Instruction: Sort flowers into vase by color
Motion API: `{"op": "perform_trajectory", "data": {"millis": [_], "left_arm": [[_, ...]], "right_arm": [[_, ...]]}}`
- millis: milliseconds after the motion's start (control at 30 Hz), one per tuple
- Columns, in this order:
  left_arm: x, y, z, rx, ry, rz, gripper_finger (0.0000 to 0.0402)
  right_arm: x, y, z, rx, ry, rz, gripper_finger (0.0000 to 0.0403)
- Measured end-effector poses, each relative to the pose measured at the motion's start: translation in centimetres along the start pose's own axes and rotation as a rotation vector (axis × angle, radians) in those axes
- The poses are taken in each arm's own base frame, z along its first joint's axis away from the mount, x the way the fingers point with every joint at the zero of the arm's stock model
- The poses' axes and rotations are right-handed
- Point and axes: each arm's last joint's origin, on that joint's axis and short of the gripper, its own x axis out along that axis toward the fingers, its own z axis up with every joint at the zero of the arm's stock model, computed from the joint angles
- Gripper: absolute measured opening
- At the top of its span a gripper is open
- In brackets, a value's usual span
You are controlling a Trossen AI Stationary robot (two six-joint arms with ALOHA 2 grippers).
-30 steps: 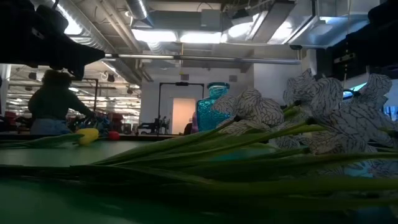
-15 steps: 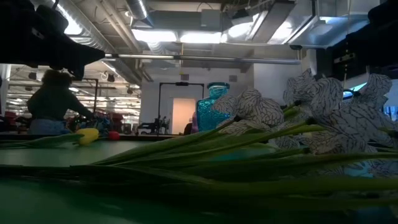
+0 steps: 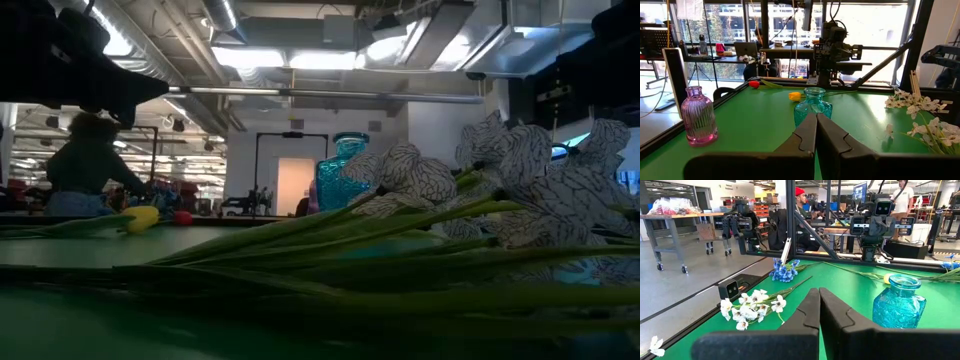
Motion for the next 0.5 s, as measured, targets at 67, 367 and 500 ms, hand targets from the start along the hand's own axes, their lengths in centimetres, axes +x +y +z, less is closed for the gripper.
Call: {"op": "perform_trajectory", "data": {"millis": [67,367,500], "left_arm": [[0.00,0.00,0.00,0.000,0.000,0.000,0.0000],[0.00,0.00,0.00,0.000,0.000,0.000,0.0000],[0.00,0.00,0.00,0.000,0.000,0.000,0.0000]], "right_arm": [[0.00,0.00,0.01,0.000,0.000,0.000,0.0001],[0.00,0.00,0.00,0.000,0.000,0.000,0.0001],[0.00,0.00,0.06,0.044,-0.006,-0.002,0.0001]]}}
